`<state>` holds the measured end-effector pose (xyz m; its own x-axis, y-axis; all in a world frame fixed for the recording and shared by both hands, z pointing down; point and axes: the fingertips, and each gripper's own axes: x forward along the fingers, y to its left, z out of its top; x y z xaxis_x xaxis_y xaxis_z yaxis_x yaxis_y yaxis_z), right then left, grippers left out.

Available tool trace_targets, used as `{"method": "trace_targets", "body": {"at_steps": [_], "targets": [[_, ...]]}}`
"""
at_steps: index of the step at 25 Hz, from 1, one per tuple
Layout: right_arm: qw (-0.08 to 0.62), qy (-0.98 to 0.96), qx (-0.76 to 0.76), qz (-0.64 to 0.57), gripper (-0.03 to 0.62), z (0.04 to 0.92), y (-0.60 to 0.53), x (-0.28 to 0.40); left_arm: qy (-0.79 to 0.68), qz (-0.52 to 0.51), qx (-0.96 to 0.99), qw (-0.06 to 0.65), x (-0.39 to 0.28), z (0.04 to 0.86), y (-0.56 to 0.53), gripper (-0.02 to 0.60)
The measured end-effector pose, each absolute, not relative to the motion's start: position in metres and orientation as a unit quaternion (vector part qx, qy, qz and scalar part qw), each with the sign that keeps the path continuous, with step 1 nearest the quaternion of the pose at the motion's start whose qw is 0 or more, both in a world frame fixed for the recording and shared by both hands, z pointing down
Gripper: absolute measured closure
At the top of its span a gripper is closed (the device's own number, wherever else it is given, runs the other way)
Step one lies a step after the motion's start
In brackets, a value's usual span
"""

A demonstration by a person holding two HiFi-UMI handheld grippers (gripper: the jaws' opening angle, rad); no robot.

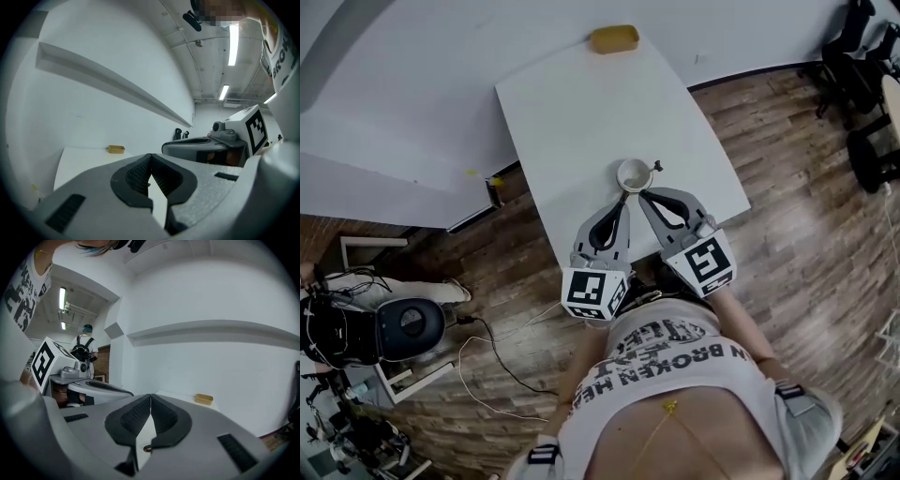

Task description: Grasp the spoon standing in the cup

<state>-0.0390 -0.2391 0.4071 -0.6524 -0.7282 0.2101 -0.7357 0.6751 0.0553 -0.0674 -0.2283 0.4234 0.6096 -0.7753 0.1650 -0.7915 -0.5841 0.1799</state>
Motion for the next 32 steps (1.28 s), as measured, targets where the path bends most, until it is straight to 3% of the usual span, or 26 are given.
{"method": "trace_targets", "body": {"at_steps": [17, 32], "targets": [[0.122, -0.927, 0.354, 0.028, 0.586, 0.428, -0.291, -0.014, -0.487, 0.051, 0.862, 0.133, -0.045, 0.434, -0.267, 0.591], [0.188, -0.912, 0.361, 0.039, 0.586, 0.488, -0.318, -0.002, -0.508, 0.061, 0.846, 0.149, -0.061, 0.447, -0.258, 0.591]]}}
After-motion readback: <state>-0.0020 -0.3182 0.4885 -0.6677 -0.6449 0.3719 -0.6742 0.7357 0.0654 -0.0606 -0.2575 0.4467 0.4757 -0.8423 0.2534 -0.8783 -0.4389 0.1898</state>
